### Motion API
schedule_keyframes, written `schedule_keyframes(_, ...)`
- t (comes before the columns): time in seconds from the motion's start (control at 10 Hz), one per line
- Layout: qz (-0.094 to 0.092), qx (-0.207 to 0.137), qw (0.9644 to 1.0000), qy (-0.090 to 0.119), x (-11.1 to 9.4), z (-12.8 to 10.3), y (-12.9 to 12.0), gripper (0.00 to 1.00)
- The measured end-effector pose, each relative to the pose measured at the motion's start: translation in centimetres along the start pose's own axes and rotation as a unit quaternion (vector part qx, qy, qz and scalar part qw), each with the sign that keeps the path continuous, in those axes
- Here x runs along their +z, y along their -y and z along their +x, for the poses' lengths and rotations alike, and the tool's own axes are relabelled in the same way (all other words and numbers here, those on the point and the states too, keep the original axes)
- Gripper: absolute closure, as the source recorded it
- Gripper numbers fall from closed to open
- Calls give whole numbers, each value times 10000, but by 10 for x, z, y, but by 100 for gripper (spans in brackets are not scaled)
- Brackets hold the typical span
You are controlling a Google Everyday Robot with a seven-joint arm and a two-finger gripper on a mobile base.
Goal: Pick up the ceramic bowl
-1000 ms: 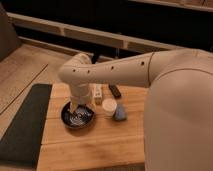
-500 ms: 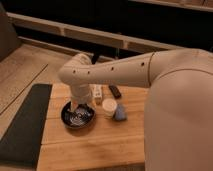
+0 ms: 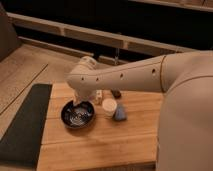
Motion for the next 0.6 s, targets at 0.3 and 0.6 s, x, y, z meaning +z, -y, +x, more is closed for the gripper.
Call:
schedule_keyframes(0.3,-309,119,9993,-145,20,11,-2,35)
schedule_keyframes(0.6,-415,235,9980,-407,41,27,-1,35)
